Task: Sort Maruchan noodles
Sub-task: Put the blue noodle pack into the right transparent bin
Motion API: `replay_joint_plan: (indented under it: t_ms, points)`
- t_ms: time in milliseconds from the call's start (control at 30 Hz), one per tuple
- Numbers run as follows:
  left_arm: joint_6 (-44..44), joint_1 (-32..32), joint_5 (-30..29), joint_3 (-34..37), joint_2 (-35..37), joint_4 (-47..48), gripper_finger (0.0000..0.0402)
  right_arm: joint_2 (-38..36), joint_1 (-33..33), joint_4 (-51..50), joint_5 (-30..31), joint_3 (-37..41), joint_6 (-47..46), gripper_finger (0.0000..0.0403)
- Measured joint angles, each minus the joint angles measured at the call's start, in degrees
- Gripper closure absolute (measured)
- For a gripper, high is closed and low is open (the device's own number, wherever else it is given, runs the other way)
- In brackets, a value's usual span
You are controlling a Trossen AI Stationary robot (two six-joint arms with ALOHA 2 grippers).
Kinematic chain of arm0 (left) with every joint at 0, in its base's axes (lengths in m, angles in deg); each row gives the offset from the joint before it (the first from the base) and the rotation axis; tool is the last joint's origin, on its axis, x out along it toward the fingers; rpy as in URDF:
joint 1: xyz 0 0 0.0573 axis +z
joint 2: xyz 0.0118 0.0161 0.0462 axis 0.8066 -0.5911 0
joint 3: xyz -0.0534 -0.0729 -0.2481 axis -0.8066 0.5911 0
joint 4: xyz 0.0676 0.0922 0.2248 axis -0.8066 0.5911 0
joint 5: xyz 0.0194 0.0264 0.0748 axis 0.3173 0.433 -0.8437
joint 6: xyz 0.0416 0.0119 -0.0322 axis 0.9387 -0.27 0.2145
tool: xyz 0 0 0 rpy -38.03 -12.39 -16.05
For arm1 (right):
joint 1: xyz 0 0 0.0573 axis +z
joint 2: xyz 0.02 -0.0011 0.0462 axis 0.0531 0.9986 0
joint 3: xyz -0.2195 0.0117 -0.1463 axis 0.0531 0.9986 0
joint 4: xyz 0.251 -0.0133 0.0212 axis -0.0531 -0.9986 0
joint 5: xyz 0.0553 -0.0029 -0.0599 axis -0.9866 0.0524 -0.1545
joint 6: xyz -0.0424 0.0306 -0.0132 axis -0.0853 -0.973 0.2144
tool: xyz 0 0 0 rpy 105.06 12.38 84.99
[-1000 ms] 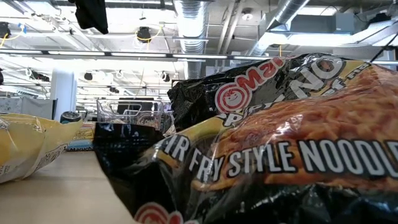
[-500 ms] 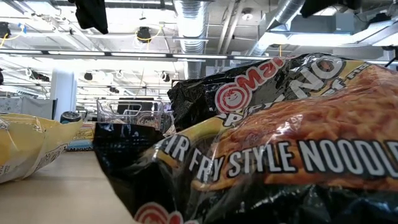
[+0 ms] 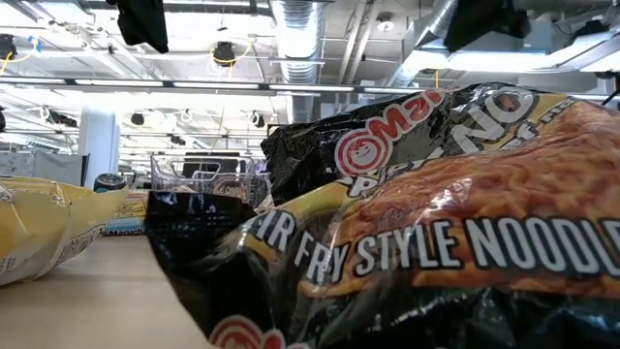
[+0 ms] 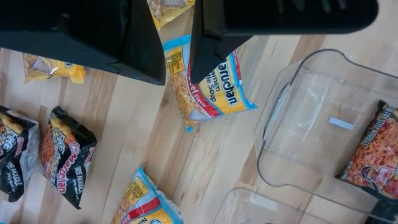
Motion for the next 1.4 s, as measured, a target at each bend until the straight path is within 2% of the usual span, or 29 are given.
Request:
replay_joint_plan:
  t_ms: [267,733,1100,1400]
  points:
    - [-0.18,0.0,0.0,0.0,0.0,0.04,0.034,3.97,-3.75,4.45,-6.46,0.04,7.62,0.033]
    - [-0.42,0.0,0.0,0.0,0.01,0.19,0.034,11.51,-5.98,4.87,-7.79,0.11,20.82,0.033]
    - [-0.49,0.02,-0.03,0.02,-0.04,1.12,0.034,19.01,-8.5,7.22,-19.72,0.06,21.17,0.033]
    - [-0.51,0.02,-0.04,0.02,-0.01,1.15,0.034,19.79,-8.47,10.26,-21.83,0.13,21.96,0.033]
